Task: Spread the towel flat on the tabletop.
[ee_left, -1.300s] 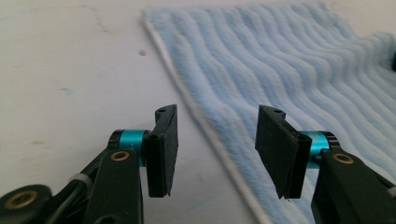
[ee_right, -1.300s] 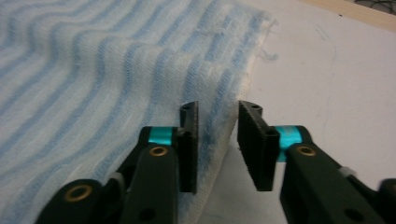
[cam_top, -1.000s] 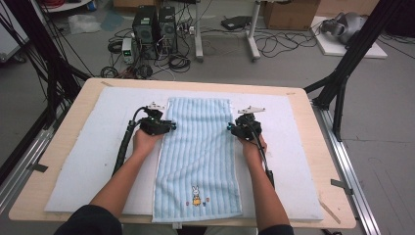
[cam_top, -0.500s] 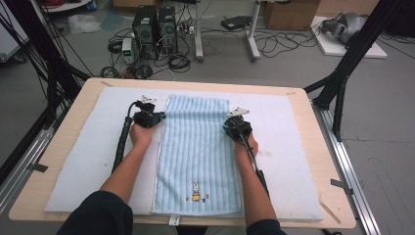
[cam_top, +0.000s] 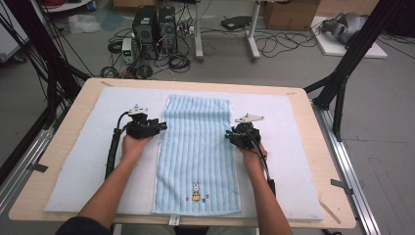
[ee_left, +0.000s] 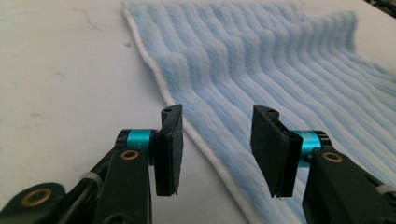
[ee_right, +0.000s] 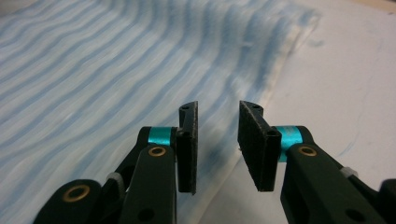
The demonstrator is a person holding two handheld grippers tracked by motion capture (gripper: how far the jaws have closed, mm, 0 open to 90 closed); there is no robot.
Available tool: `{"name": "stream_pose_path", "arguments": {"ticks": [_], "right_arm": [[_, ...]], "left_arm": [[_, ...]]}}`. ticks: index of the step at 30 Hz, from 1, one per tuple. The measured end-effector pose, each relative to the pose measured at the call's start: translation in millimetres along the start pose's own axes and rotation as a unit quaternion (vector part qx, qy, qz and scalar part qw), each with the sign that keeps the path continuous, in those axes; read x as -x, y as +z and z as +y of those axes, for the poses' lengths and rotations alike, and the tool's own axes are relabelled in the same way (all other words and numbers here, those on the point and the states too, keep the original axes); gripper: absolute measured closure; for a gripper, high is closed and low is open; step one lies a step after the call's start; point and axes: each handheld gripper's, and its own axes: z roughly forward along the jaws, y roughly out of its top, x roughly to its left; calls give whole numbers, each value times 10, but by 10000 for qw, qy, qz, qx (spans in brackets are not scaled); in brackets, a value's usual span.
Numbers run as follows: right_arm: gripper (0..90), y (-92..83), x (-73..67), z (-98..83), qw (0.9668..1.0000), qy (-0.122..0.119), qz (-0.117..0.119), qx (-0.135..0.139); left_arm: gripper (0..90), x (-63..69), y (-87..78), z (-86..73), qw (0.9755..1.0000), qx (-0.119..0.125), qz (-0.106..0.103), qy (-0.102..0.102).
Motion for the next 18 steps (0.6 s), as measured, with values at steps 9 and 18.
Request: {"name": "stream_pose_path", "arguments": {"ticks": [9,18], "right_arm": [[778,-118,-137,-231,9994,115,51,-311],[880,-60,-183,-197,9984,90,-481,-290]], "left_arm": [[674,355,-60,-124,9974,-577,92,413],[885,439,113,-74,9920,-589,887,680]]}}
